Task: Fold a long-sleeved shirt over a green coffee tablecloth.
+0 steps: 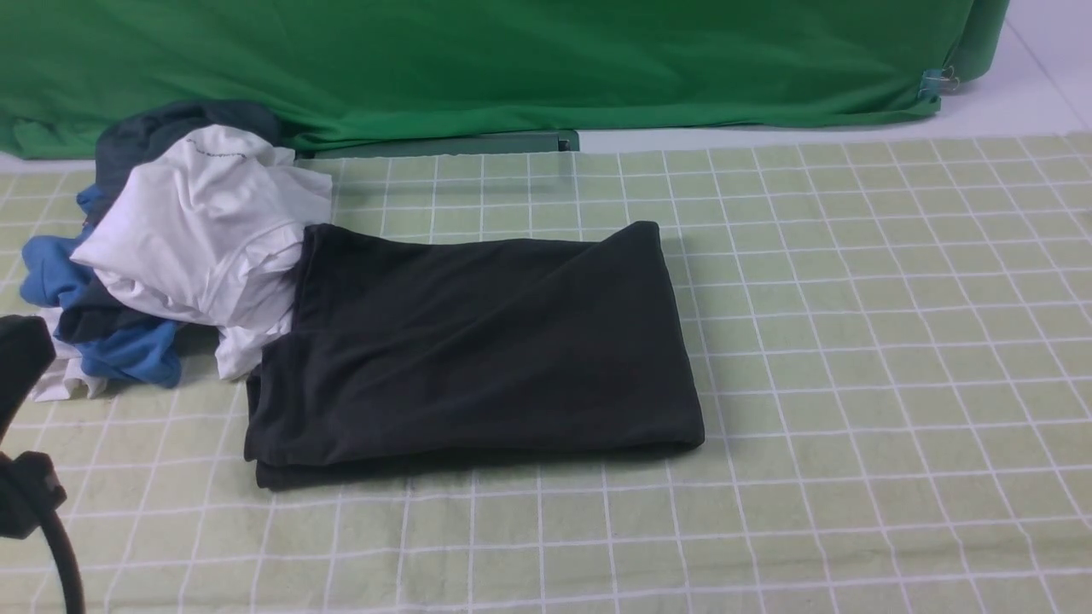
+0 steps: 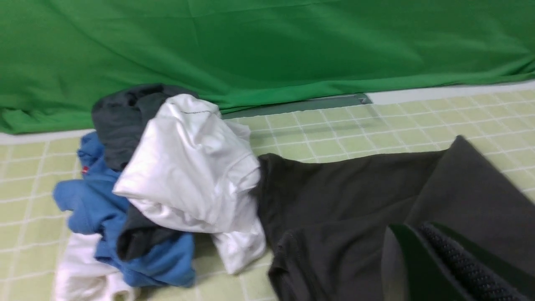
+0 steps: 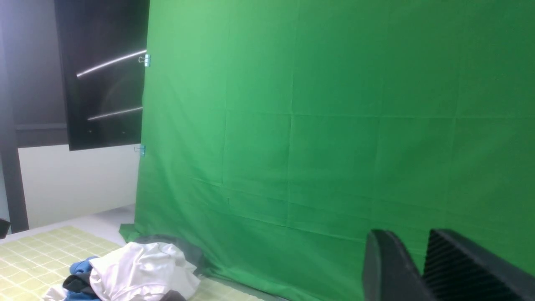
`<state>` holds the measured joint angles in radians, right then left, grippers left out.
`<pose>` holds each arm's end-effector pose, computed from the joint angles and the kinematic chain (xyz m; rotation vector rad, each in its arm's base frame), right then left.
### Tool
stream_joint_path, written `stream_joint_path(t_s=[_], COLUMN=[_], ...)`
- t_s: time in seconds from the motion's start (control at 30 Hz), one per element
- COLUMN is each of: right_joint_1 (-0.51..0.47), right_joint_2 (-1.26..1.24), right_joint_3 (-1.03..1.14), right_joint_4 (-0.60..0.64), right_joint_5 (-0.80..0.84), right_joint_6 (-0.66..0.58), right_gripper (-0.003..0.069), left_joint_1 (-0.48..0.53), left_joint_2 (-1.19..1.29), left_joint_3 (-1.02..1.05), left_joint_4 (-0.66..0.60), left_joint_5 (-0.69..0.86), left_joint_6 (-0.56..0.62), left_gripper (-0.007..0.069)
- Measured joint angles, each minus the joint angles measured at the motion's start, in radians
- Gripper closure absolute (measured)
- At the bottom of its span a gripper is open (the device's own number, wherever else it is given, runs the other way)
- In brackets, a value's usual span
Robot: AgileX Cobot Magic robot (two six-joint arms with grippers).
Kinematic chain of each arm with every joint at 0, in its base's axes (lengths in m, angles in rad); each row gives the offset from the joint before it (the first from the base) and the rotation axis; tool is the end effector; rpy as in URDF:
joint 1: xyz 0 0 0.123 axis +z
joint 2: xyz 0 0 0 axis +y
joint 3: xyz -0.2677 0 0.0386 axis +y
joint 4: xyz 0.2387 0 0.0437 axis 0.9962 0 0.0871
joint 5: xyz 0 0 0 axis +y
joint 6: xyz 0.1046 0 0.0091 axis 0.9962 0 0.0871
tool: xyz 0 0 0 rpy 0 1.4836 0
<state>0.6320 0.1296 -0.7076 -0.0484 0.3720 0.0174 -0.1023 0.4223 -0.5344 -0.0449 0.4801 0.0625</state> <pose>0.0141 0.0080 0.3932 -0.4045 1.2290 0.5077 0.1040 -0.0129 0.3090 0.1300 1.8472 -0.0747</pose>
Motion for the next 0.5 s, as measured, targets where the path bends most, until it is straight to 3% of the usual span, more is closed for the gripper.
stream_joint_path(t_s=[0.33, 0.5], right_joint_1=[0.0, 0.0], right_joint_2=[0.0, 0.0], right_joint_3=[0.0, 0.0], right_joint_4=[0.0, 0.0], right_joint_5=[0.001, 0.001], right_joint_6=[0.0, 0.0], right_gripper=[0.0479, 0.0466], left_joint_1=[0.002, 0.08], left_joint_2=[-0.03, -0.16], left_joint_3=[0.001, 0.119], left_joint_4=[0.045, 0.001], left_joint_5=[0.007, -0.129], left_joint_6=[0.04, 0.081], left_gripper=[0.0611, 0.0611])
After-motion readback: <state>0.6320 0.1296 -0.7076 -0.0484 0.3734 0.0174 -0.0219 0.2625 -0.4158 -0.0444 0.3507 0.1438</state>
